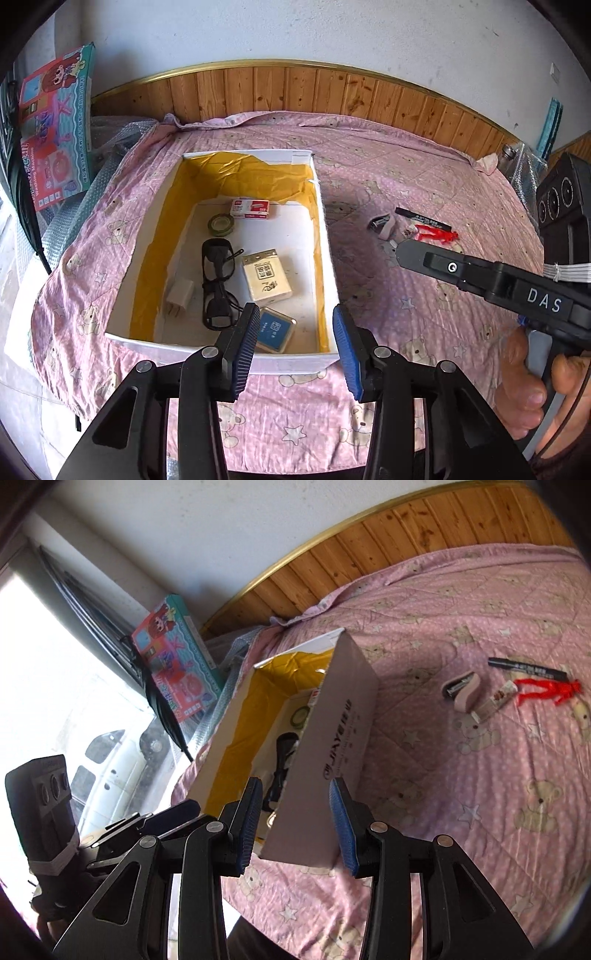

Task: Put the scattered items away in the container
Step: 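Move both open tools back over the marker, red figure and lighter, then grasp the red toy figure by its legs with the right tool and lift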

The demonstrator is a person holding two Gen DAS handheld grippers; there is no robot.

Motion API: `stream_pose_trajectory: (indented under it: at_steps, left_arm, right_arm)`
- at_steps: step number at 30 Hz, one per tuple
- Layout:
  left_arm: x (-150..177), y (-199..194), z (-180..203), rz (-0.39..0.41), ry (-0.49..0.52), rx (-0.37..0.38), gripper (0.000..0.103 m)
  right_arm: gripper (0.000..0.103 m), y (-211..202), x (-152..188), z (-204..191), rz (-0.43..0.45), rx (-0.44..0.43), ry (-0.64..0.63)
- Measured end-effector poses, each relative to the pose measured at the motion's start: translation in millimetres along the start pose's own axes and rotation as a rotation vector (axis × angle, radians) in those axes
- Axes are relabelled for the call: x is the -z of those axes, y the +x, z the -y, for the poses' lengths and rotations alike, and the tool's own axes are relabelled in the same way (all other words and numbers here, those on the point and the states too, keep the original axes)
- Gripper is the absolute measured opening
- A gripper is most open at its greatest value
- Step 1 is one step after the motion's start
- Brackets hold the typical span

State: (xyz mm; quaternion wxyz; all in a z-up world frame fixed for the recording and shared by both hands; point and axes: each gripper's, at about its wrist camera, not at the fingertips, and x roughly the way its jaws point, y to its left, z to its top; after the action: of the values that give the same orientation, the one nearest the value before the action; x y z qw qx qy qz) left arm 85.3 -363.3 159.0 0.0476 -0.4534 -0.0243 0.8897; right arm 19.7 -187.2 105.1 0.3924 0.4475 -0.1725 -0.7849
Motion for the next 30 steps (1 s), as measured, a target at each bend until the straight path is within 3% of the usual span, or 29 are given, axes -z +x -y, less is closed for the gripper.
stream_pose_trajectory:
  at_steps: [8,15,22,26,30]
  left_arm:
    - [-13,35,64,-0.042,0.086,0.090,0.047]
    - [-42,80,111,-0.073,0.163,0.133,0.051]
    - [-75,134,135,-0.109,0.188,0.139,0.054]
    - [-82,167,151,-0.146,0.209,0.160,0.054]
    - [-87,205,169,-0.184,0.218,0.183,0.054]
  right_arm:
    - [0.041,-18,12,82,0.028,0.120,0.159]
    - [0.041,-13,-6,132,0.053,0.178,0.254]
    - [0.041,-10,-34,185,0.099,0.256,0.344]
    - [0.041,-19,-56,215,0.131,0.352,0.341]
    - [0.041,-19,-83,235,0.136,0.451,0.247]
